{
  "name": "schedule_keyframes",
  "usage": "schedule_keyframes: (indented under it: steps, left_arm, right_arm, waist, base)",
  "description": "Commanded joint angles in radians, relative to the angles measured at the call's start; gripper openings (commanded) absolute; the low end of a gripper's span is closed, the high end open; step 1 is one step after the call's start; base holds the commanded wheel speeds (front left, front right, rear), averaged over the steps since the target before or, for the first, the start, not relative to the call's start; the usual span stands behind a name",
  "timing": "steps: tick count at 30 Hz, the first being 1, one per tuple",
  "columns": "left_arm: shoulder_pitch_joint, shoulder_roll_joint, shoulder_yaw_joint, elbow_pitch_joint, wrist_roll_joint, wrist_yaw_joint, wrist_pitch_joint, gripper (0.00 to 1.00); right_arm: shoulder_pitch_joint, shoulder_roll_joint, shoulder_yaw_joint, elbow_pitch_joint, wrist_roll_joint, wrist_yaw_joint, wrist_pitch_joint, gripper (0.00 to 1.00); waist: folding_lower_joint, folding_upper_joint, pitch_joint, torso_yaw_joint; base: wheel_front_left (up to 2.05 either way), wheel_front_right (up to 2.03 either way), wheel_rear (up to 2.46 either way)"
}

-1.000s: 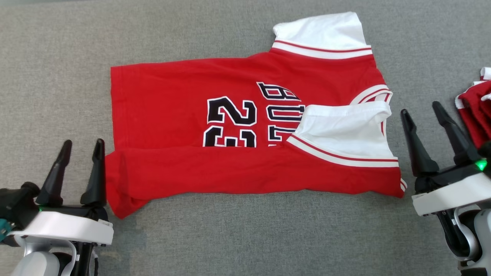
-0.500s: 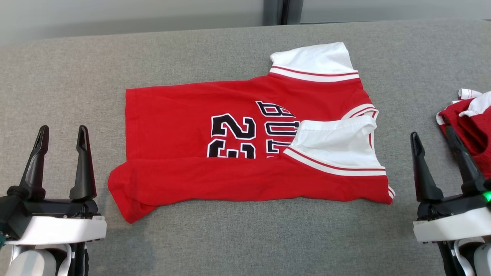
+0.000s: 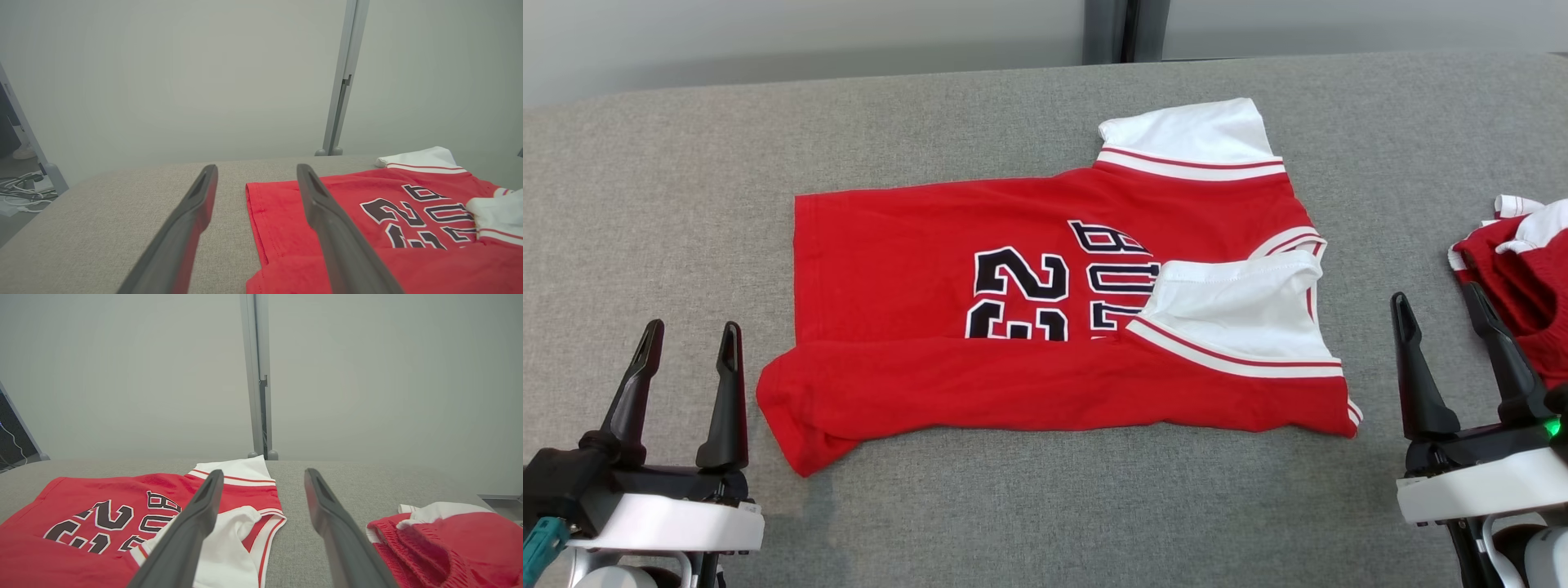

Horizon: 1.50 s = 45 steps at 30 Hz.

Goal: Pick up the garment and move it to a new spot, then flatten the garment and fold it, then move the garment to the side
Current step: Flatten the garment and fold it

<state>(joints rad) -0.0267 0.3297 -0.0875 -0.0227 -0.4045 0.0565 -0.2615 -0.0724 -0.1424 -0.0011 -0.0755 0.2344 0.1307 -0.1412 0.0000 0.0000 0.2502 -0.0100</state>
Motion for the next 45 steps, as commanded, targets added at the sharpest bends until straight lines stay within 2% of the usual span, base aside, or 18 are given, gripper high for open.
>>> schedule_keyframes:
  steps: [1,6,10,21,33,34,35,36,37,45]
  left_arm:
    - [-0.005,0.000,0.002,0.003,0.009,-0.003,-0.002,1.00]
    - [-0.013,0.006,-0.010,0.013,0.009,-0.012,0.006,1.00]
    - [0.001,-0.013,-0.026,0.041,-0.016,-0.026,0.018,1.00]
    - [0.025,-0.080,-0.058,0.237,-0.096,-0.085,0.011,1.00]
    - [-0.060,-0.082,-0.115,0.386,-0.178,-0.157,0.130,1.00]
    - [-0.062,-0.083,-0.124,0.386,-0.188,-0.163,0.145,0.96]
    - [-0.064,-0.083,-0.135,0.382,-0.195,-0.169,0.155,0.49]
    - [-0.065,-0.085,-0.148,0.379,-0.209,-0.176,0.172,0.05]
    - [-0.066,-0.086,-0.160,0.373,-0.219,-0.179,0.184,0.00]
    - [-0.062,-0.044,-0.146,0.305,-0.249,-0.175,0.184,0.00]
  right_arm:
    - [0.000,-0.002,-0.003,0.007,0.003,0.000,0.002,1.00]
    - [-0.019,-0.005,-0.001,0.016,0.018,0.000,0.003,1.00]
    - [-0.008,0.004,0.006,0.060,0.036,0.000,0.011,1.00]
    - [0.001,0.032,0.071,0.287,0.105,0.000,-0.020,1.00]
    - [-0.082,0.020,0.162,0.449,0.180,0.000,-0.010,1.00]
    - [-0.086,0.020,0.167,0.454,0.187,0.001,-0.014,0.50]
    - [-0.089,0.018,0.176,0.461,0.198,0.001,-0.005,0.36]
    - [-0.091,0.015,0.187,0.463,0.208,0.001,-0.005,0.02]
    - [-0.093,0.010,0.191,0.463,0.216,0.001,-0.011,0.00]
    - [-0.081,-0.022,0.193,0.416,0.258,0.000,-0.031,0.00]
  waist:
    - [0.0000,0.0000,0.001,0.001]
    - [0.0000,0.0000,0.004,0.001]
    - [0.0000,0.0000,0.014,0.003]
    - [0.0000,0.0000,0.054,0.006]
    - [0.0000,0.0000,0.069,0.004]
    - [0.0000,0.0000,0.069,0.002]
    - [0.0000,0.0000,0.069,0.000]
    - [0.0000,0.0000,0.070,-0.002]
    - [0.0000,0.0000,0.070,-0.003]
    - [0.0000,0.0000,0.064,-0.008]
  base:
    - [0.00,0.00,0.00]
    - [0.00,0.00,0.00]
    - [0.00,0.00,0.00]
    - [0.00,0.00,0.00]
    - [0.00,0.00,0.00]
    - [0.00,0.00,0.00]
    - [0.00,0.00,0.00]
    - [0.00,0.00,0.00]
    - [0.00,0.00,0.00]
    - [0.00,0.00,0.00]
